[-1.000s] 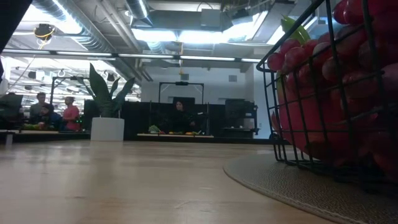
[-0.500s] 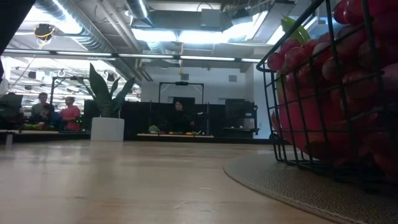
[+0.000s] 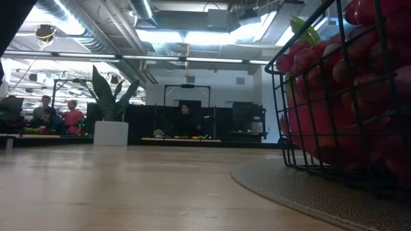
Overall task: Build produce basket
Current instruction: Put the green leaf lettuce into the black wire basket
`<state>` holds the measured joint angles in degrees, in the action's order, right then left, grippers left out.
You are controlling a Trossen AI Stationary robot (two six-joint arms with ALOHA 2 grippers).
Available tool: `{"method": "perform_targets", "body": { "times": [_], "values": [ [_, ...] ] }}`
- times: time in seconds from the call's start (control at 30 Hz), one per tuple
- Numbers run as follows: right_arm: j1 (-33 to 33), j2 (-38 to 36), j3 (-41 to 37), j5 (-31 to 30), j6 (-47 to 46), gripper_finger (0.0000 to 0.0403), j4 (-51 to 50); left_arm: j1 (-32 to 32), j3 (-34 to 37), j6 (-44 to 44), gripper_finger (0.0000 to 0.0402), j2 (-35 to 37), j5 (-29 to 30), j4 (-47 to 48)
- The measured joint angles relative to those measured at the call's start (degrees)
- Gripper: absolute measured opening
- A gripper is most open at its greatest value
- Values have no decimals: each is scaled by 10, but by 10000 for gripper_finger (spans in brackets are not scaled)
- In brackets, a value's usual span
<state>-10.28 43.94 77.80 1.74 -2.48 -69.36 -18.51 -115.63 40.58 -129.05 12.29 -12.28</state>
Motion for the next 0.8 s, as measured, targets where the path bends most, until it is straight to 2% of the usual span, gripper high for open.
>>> {"method": "perform_targets", "body": {
  "times": [0.2, 0.33, 0.47, 0.6, 0.8],
  "values": [
    [0, 0, 0, 0, 1, 58, 0, 3, 0, 11, 57, 0, 0, 10],
    [0, -3, 0, 3, 2, 58, 0, 8, 0, 2, 68, 0, 0, 14],
    [0, -11, -1, 33, 15, 58, 2, 15, 0, -77, 65, 3, -23, 14],
    [0, -20, -1, 42, 15, 58, 8, 17, 0, -113, 67, 8, -28, 13],
    [0, -29, -1, 60, 15, 58, 9, 17, 1, -185, 68, 33, -29, 72]
  ]
}}
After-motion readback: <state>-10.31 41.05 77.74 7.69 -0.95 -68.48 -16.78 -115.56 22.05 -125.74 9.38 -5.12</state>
